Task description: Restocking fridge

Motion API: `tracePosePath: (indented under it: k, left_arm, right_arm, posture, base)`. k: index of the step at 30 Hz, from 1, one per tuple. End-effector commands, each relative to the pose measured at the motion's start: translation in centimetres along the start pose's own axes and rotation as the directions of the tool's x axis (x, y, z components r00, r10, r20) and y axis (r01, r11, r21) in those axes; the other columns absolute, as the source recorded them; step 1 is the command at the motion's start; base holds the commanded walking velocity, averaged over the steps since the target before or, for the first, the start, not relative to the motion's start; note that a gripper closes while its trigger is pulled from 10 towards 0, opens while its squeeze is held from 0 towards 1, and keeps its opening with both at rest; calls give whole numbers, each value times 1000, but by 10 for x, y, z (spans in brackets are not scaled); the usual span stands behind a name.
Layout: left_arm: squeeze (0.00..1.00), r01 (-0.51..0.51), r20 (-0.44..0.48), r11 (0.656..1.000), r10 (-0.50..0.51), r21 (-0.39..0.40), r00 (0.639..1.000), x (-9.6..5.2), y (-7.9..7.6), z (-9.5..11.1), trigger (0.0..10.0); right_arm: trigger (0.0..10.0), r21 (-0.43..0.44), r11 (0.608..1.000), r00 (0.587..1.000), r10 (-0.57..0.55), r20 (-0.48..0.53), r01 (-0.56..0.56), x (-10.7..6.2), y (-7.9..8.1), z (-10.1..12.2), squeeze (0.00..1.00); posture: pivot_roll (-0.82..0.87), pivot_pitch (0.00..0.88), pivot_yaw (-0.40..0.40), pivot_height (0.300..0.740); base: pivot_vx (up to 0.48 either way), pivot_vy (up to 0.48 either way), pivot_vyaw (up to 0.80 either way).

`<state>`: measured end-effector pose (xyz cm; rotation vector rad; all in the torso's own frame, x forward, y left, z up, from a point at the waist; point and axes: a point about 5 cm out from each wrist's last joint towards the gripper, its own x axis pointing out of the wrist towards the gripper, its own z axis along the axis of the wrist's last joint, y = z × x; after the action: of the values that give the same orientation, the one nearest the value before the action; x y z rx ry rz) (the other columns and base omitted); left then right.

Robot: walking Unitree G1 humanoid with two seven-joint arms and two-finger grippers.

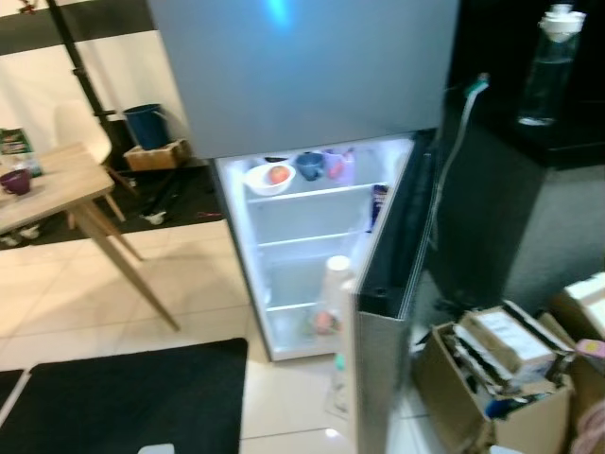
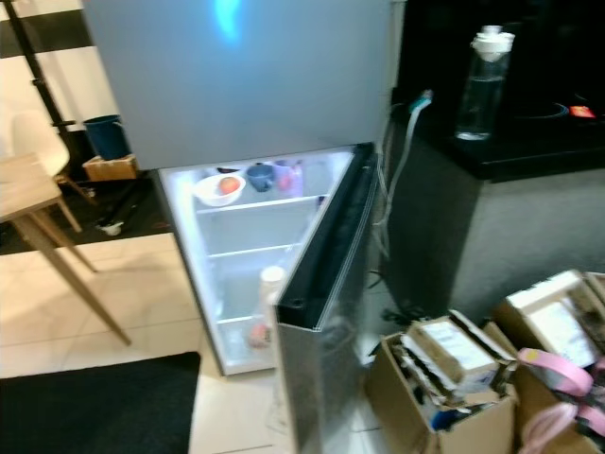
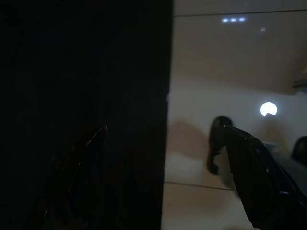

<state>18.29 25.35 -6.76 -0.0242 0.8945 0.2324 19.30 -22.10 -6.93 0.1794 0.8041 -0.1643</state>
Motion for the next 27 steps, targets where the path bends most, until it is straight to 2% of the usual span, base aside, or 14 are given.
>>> tracePosePath:
  k: [1,3,4,8,9,11,12,13,14,16,17,18,19,27]
  left_arm:
    - [0,-16,-15,1000,16,0,1000,-1,5,-3,10000]
    - [0,-16,-15,1000,16,7,1000,-1,5,-3,10000]
    - [0,-13,-13,1000,13,27,1000,-1,5,-3,10000]
    - [0,-13,-11,999,13,32,1000,-1,6,-2,10000]
    - [0,-19,-17,999,20,36,1000,-2,7,-4,10000]
    - [0,-23,-22,999,24,39,999,-2,7,-5,10000]
    - [0,-25,-24,999,26,40,999,-2,8,-6,10000]
    - [0,-25,-24,999,26,40,999,-2,8,-6,10000]
    - [0,-25,-26,999,26,41,999,-2,8,-6,10000]
    - [0,-25,-29,999,26,42,999,-2,8,-7,10000]
    - [0,-25,-32,999,26,44,999,-2,8,-8,10000]
    - [0,-25,-32,999,26,44,999,-2,8,-8,10000]
    - [0,-25,-35,999,26,45,999,-2,8,-9,10000]
    - [0,-24,-49,999,26,46,998,-3,8,-13,10000]
  right_arm:
    - [10000,18,1000,1000,13,-27,-13,0,6,-8,0]
    - [10000,-2,1000,1000,16,-22,-16,0,7,-6,0]
    - [10000,-100,995,1000,20,-21,-22,1,7,-1,0]
    - [10000,-191,981,1000,29,5,-28,3,8,8,0]
    - [7529,-197,980,997,55,60,-42,6,13,24,0]
    - [7529,-188,981,995,64,79,-49,7,14,30,0]
    - [1451,-180,982,992,74,100,-55,8,16,36,0]
    - [1451,-180,982,992,74,100,-55,8,16,36,0]
    - [0,-178,982,989,83,123,-61,9,18,44,0]
    - [0,-194,980,982,78,171,-44,11,22,61,0]
    - [2745,-208,978,978,67,197,-25,11,23,70,0]
    - [2745,-208,978,978,67,197,-25,11,23,70,0]
    - [10000,-216,976,974,61,218,-13,12,25,78,0]
    - [10000,-243,969,953,104,286,-33,15,51,116,0]
  posture:
    - [-66,130,91,721]
    - [-66,131,91,721]
    - [-66,132,93,721]
    - [-66,134,93,721]
    - [-67,134,94,721]
    - [-67,135,93,721]
    - [-68,136,93,721]
    - [-68,136,93,721]
    - [-68,137,91,721]
    - [-66,138,89,721]
    - [-66,139,88,721]
    - [-66,139,88,721]
    - [-66,139,88,721]
    - [-65,139,85,721]
  base:
    - [0,0,0]
    - [0,0,0]
    - [0,0,0]
    - [0,0,0]
    - [0,0,0]
    - [0,0,0]
    - [0,0,0]
    - [0,0,0]
    - [0,0,0]
    - [0,0,0]
    - [0,0,0]
    - [0,0,0]
    - [0,0,0]
    - [0,0,0]
